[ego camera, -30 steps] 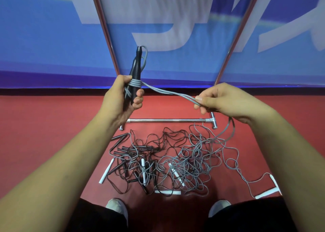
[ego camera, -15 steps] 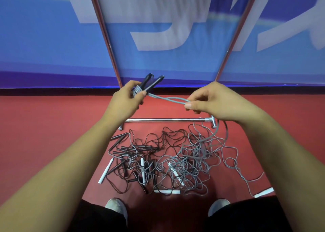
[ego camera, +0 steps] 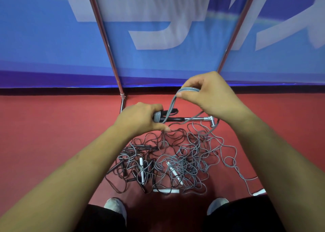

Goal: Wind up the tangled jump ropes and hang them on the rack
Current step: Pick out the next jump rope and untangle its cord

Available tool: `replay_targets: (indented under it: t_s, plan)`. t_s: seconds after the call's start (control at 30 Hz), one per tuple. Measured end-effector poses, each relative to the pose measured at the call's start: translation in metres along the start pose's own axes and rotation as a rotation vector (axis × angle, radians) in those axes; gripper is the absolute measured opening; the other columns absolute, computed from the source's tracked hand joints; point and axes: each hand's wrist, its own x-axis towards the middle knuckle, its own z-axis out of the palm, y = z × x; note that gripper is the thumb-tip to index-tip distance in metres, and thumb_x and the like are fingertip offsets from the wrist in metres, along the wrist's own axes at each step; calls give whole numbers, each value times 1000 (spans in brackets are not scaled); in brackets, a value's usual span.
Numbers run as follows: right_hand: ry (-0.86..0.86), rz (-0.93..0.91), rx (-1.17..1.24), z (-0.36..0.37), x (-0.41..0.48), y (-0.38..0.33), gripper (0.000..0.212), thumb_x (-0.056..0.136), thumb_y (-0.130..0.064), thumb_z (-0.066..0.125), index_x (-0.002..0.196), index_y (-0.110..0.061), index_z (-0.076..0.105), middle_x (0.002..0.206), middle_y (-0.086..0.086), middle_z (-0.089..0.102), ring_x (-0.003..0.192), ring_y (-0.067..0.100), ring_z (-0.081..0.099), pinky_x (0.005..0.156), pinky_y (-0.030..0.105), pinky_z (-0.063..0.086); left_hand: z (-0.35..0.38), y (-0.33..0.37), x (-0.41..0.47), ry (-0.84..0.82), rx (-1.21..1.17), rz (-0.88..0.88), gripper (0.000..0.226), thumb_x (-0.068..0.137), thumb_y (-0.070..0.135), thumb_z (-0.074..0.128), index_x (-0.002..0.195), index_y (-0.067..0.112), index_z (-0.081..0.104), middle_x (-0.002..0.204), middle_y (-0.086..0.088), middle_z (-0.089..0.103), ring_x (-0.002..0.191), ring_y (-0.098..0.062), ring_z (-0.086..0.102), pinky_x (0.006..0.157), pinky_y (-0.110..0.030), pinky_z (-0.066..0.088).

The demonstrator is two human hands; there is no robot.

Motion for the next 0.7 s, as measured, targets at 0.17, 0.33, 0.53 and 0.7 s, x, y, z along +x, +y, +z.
replay_targets:
  t_s: [0.17, 0.33, 0.53, 0.7]
  plan:
    - [100, -23, -33, -3, 4, 7, 7, 81, -25, 79, 83, -18, 77, 77, -4, 73, 75, 13, 65, 72, 28, 49, -2, 5, -2, -41, -140, 202, 26, 84, 59, 68, 86, 36, 56, 51, 9, 47, 55, -5, 51, 54, -28, 31]
    - [110, -13, 4, -12, 9, 21, 7, 78, -23, 82, 82, -21, 76, 66, -6, 68, 58, 1, 53, 59, 19, 39, -11, 2, -8, -96, -416, 390, 26, 89, 47, 69, 93, 22, 66, 52, 4, 42, 47, -9, 39, 49, -22, 29]
    - [11, 69, 68, -16, 16, 41, 10, 86, -23, 76, 76, -21, 73, 69, 0, 68, 61, 5, 54, 64, 25, 44, -19, 7, -14, -108, -922, 349, 9, 87, 39, 68, 91, 31, 65, 70, -6, 59, 60, -26, 55, 56, -35, 47]
    - [-134, 145, 183, -9, 15, 44, 22, 96, -16, 64, 75, -17, 68, 58, 5, 54, 53, 15, 50, 57, 30, 46, -21, 5, -16, -17, -1156, 266, 22, 89, 37, 61, 97, 17, 59, 66, -9, 58, 55, -24, 51, 57, -30, 42]
